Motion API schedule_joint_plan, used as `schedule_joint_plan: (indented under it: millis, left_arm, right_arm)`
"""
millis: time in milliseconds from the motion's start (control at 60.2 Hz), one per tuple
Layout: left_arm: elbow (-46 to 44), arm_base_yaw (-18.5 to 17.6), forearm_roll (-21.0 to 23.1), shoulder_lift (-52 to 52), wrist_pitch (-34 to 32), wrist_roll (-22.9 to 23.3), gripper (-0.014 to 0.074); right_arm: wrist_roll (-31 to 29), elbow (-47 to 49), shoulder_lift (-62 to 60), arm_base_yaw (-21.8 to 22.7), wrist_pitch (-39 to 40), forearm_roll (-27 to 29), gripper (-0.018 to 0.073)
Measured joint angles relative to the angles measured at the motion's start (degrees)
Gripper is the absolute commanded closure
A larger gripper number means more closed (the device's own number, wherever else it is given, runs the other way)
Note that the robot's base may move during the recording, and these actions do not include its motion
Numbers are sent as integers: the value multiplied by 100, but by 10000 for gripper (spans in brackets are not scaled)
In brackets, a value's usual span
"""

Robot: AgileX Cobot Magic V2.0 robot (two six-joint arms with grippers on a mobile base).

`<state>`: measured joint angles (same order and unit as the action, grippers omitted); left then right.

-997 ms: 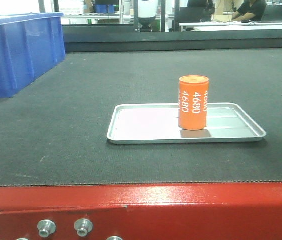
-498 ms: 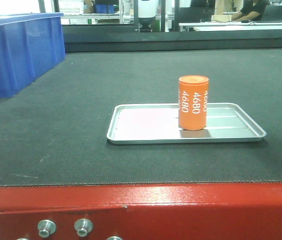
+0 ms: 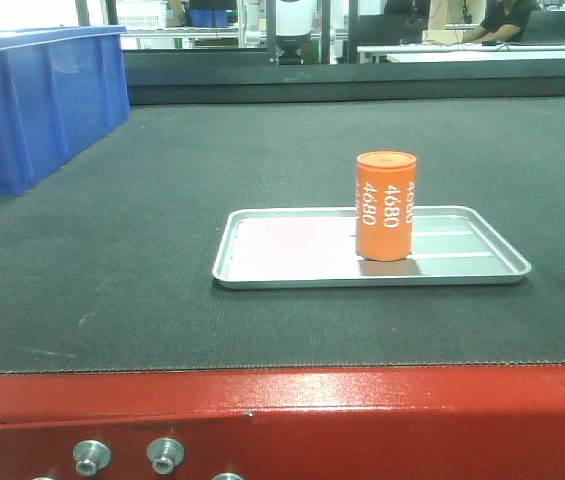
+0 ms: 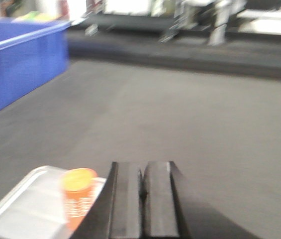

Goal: Grab orange capacitor from left shelf to right conveyor

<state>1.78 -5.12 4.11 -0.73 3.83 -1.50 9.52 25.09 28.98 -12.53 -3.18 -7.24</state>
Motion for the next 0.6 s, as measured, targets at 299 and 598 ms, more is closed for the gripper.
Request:
schedule_joint_plan:
  millis: [299, 598]
  left_arm:
    - [0, 0, 0, 0, 0, 0, 723]
    - [0, 0, 0, 0, 0, 0, 723]
  right_arm:
    - [0, -1580, -1968, 1175, -14, 200, 504]
    - [-36, -2667, -2702, 1367, 476, 246, 504]
